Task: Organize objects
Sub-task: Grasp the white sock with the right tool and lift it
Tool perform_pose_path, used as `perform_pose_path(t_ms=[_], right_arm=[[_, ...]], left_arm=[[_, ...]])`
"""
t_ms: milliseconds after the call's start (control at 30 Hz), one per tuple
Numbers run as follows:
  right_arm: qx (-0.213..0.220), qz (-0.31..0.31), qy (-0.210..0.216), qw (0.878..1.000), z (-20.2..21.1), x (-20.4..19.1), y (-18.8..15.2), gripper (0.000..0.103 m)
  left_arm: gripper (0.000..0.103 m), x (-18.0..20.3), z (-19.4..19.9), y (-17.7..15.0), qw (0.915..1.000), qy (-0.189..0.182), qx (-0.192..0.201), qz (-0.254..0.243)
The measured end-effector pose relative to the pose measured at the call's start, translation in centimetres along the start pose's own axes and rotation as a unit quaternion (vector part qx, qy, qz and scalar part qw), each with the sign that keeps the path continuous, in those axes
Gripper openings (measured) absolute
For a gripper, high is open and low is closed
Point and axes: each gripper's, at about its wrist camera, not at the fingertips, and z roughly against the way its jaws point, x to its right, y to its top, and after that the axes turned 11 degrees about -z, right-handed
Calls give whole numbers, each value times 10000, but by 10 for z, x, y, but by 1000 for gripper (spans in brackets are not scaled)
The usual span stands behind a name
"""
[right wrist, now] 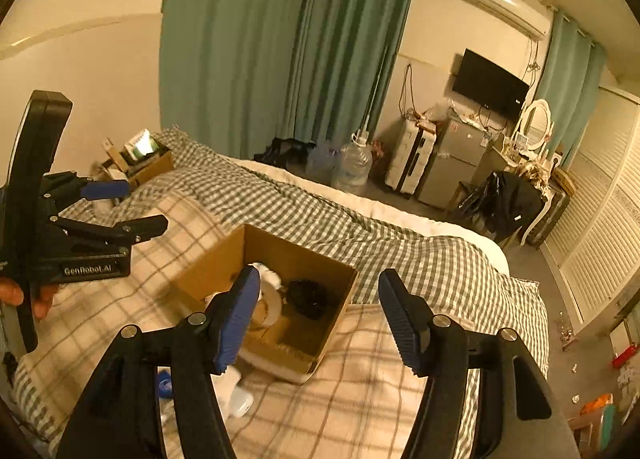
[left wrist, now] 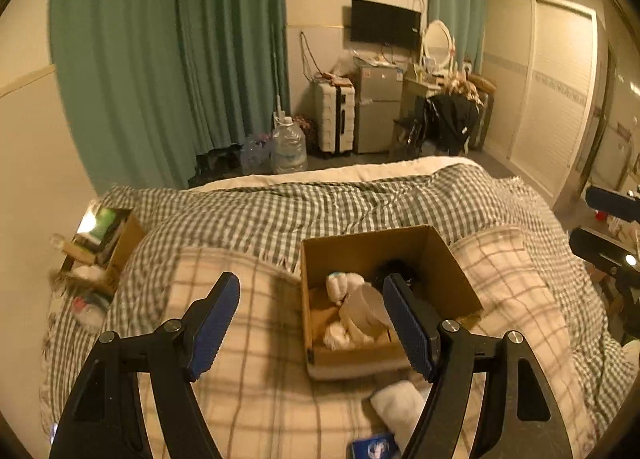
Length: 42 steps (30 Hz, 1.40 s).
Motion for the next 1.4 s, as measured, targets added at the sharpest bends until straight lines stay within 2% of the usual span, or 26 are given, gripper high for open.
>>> perform_pose_path(t_ms=[133, 233, 367, 533, 600, 667, 900, 967, 1000, 1033, 1133, 1233, 1300, 1400], right_arm=[[32, -122, 104, 9999, 24, -12, -28, 68], [-54, -187, 124, 9997, 21, -23, -54, 69], [-504, -408, 156, 9978, -10, -42, -107, 69], [-1068, -527, 196, 9927, -49, -60, -159, 69], [-1320, -396, 342, 9899, -62, -71, -172, 69], [-1320, -275, 314, 9904, -67, -77, -175, 69], [-1678, -327, 608, 9834, -94, -75, -183, 69], [-1843, -423, 751, 9791, -100, -73, -186, 63], [-1919, -490, 882, 9762, -102, -72, -188, 50], [-1956, -522, 987, 9743, -103, -71, -189, 45], [-1813, -549, 1000, 9768, -95, -69, -190, 35], [-1365, -685, 818, 9849, -73, -57, -181, 32], [-1066, -714, 655, 9896, -55, -45, -173, 32], [-888, -622, 291, 9937, -46, -35, -169, 32]], left_arm=[[81, 0, 29, -35, 9999, 143, 22, 82], [82, 10, 32, -66, 9997, 232, -33, 33], [82, 33, 16, -111, 9988, 421, -243, 52], [82, 39, -12, -157, 9970, 241, -694, 235], [82, 37, -20, -162, 9954, 514, -797, 159], [82, 35, -21, -165, 9946, 632, -813, 155], [82, 44, -28, -172, 9951, 313, -918, 203], [82, 47, -30, -172, 9946, 335, -969, 150], [82, 49, -30, -172, 9947, 279, -981, 130], [82, 50, -31, -172, 9946, 255, -995, 131], [82, 54, -31, -172, 9943, 195, -1042, 107], [82, 60, -30, -171, 9942, 131, -1066, 73], [82, 68, -31, -170, 9939, -41, -1100, 41], [82, 84, -35, -168, 9927, -306, -1161, -80]])
